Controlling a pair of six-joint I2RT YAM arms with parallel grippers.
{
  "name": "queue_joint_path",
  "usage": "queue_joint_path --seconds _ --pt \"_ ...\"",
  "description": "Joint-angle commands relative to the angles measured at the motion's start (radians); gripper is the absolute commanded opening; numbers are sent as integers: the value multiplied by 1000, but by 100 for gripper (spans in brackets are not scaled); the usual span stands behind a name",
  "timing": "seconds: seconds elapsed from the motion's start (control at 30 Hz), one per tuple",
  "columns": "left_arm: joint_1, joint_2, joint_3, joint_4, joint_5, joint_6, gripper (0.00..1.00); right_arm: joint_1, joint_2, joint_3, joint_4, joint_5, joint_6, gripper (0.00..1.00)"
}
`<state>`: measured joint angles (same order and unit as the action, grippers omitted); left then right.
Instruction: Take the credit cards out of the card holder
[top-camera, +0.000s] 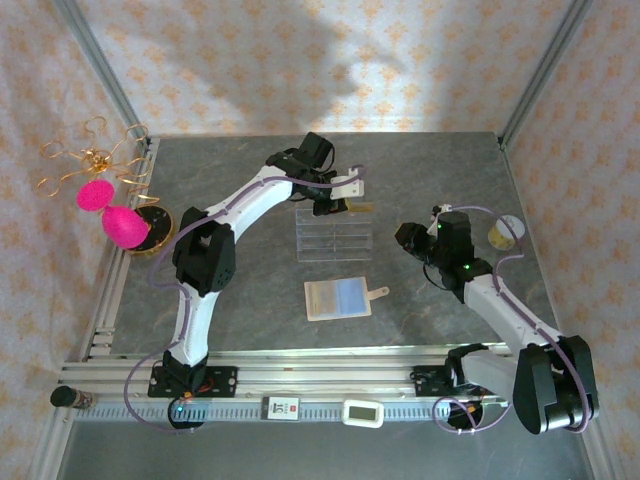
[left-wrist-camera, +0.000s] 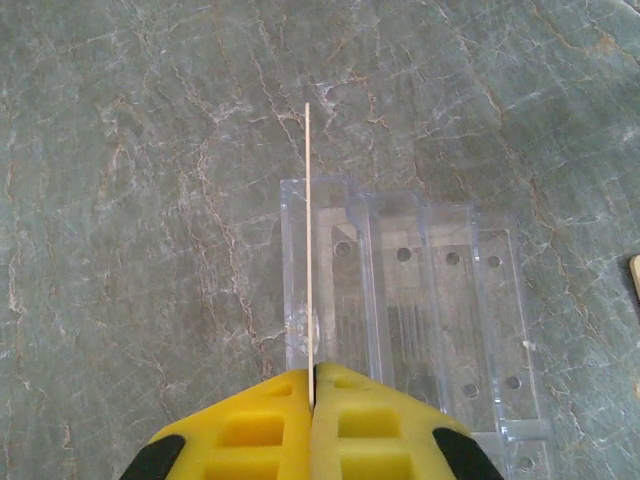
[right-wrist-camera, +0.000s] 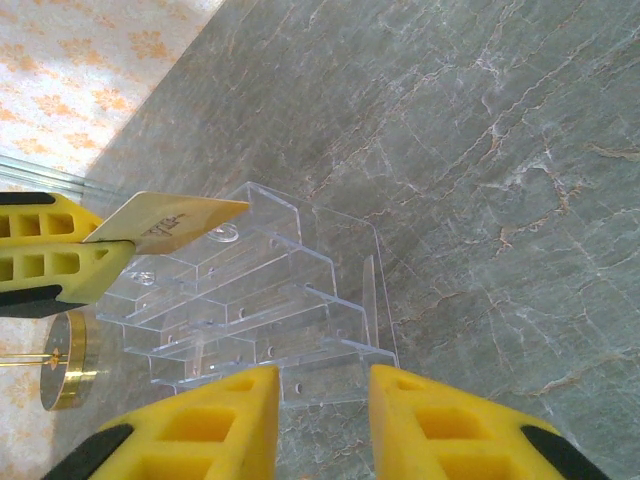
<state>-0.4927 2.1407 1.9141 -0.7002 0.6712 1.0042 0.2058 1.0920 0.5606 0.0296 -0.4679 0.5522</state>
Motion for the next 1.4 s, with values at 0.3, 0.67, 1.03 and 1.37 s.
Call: queue_joint_path --seconds 0.3,0.67,1.03,1.37 --pt "-17 -44 -82 79 -77 -53 4 -6 -7 26 6 2 -6 28" --pt "-19 -72 -99 199 -140 -155 36 -6 -33 20 -1 -3 -14 30" --pt "-19 -141 -106 313 -171 -271 41 -7 -49 18 -8 -27 -16 49" --pt "-18 -462 -442 816 -113 -792 62 201 -22 2 -6 59 -81 50"
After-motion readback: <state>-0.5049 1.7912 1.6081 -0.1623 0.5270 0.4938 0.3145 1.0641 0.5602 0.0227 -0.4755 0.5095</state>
